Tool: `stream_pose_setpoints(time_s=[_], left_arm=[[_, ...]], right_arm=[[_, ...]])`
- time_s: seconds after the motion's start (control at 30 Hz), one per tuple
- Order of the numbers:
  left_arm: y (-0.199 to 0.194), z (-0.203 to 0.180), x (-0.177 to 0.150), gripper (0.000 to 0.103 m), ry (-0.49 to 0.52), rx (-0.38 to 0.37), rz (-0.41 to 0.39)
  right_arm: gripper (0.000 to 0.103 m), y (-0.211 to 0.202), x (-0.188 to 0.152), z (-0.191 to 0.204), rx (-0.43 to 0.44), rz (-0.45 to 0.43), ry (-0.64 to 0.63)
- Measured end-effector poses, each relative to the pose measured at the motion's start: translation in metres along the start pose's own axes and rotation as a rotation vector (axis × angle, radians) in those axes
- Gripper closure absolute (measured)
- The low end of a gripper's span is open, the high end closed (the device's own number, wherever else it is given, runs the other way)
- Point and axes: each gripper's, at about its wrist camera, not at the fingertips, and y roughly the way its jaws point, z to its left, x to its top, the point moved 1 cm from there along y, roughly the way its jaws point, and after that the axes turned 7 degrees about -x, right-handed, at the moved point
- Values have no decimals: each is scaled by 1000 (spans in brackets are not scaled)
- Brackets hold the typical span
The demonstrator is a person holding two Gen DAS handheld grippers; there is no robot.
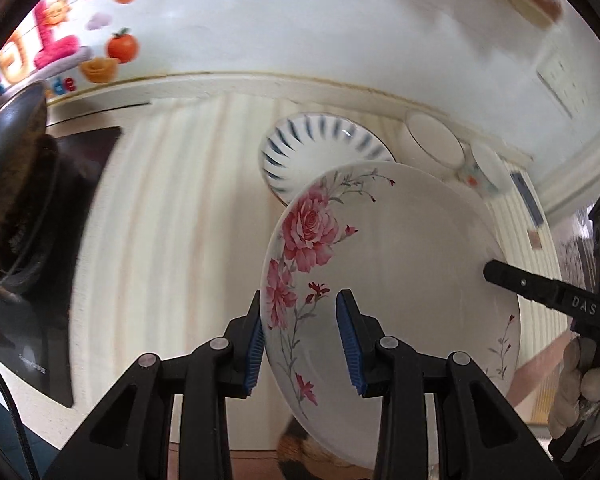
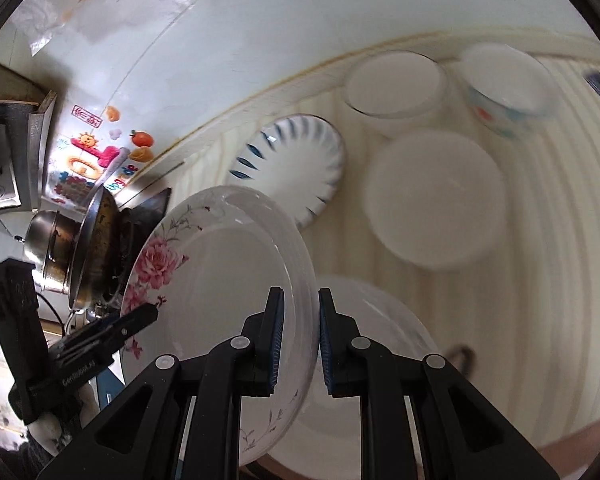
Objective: Organize plates and bowls
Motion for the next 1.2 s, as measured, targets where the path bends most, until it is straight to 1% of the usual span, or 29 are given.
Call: stream_pose_setpoints(time_s=[0.23, 0.47, 0.7, 0.83, 1.03, 1.2], left_arm=[[33, -33, -26, 71, 66, -4, 82], [57, -38, -45, 71, 103, 29, 148], [72, -37, -51, 71, 129, 70, 182], [82, -33, -54, 71, 120, 80, 206], [90, -31, -62, 71, 106, 84, 228], [92, -29, -68, 71, 101, 72, 229]], right_arm=[[85, 1, -41, -52, -26, 32, 84], [85, 19, -62, -74, -45, 72, 117], [85, 33, -67, -77, -49, 97, 119], [85, 39, -63, -71, -62, 106, 102], [85, 46, -59, -69, -83, 130, 87], [84, 48, -54, -65, -92, 158, 67]])
